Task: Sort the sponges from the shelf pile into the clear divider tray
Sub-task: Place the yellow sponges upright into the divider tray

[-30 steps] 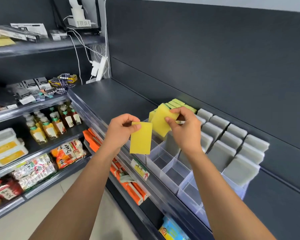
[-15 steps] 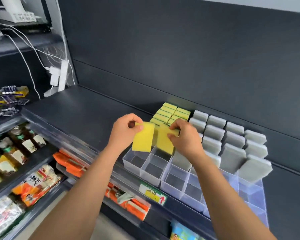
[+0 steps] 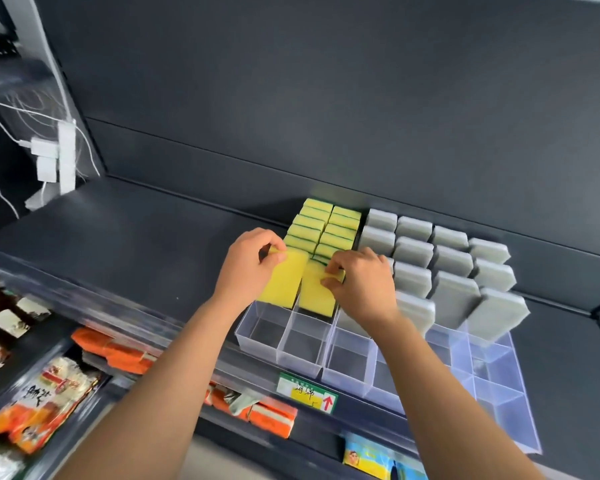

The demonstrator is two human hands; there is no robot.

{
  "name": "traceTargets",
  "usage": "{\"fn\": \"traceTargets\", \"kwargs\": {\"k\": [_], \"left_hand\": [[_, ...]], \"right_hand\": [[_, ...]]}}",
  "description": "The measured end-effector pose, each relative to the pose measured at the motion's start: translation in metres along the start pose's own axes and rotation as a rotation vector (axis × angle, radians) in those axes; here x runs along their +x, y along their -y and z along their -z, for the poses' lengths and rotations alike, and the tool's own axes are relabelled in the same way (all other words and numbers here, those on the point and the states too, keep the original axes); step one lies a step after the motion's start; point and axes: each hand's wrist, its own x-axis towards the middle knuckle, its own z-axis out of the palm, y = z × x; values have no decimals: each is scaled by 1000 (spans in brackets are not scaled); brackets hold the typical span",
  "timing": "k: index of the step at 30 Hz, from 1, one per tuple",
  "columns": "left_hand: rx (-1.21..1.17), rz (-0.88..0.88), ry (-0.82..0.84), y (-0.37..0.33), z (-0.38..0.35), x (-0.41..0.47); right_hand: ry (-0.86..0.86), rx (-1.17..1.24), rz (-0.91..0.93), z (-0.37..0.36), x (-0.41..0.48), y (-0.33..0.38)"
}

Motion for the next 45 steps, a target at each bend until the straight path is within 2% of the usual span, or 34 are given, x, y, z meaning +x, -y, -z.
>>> {"fn": "traceTargets", "kwargs": {"k": [14,17,29,37,45], "left_hand": [[-67,-73,-70,4,-4,6],[-67,-98,-26,4,-4,10],[312,-208,227,22,-8,-1],[430,-251,268,22,-16,1],[569,-312,152,19,-18,-7]], "right_hand": [[-28,-194,73,-11,-1,2],[-33,-215,66,-13,-1,3],[-72,-295,27,-17,-5,4],[-127,-329,26,-22,-11,6],[-150,-331,35,-23,-15,8]]}}
